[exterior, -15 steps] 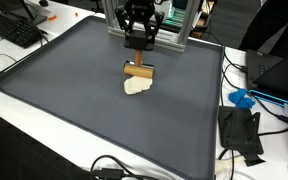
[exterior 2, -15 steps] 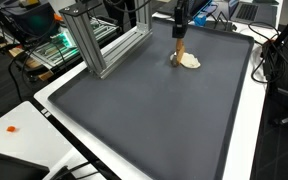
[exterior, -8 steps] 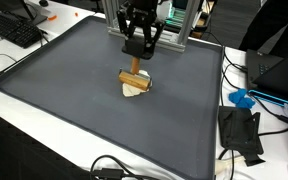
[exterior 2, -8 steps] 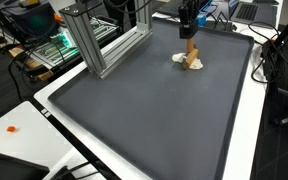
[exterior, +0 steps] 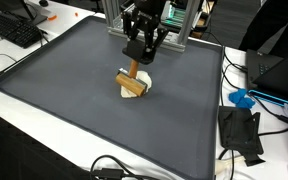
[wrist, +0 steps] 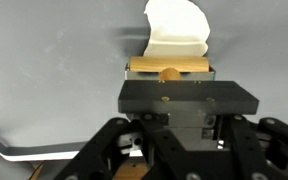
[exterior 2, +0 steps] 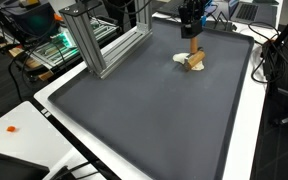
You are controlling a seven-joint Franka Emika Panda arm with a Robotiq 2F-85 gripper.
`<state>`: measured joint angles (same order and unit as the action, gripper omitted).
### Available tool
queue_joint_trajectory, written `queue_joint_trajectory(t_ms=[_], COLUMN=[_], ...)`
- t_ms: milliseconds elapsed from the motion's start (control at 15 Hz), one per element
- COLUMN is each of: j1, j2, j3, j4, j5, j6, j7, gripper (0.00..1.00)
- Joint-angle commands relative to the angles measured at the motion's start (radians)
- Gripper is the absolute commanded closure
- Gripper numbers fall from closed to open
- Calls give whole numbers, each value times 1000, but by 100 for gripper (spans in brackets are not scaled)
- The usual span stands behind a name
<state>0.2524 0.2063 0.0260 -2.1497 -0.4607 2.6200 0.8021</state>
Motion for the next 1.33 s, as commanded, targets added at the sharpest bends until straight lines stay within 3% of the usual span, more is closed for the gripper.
queue_joint_trajectory(t_ms=[0,133,267,600,1267], j1=[11,4,-21,-40,-49], j2=[45,38,20,-7,-27], j3=[-35,-22,21,41,43], j4=[8,7,-9,4,34], j5=[-56,-21,97,243,329], j6=[-10,-49,-97,-224,-367], j7=[112,92,-25,-194,-314], gripper=[77,77,77,77,77])
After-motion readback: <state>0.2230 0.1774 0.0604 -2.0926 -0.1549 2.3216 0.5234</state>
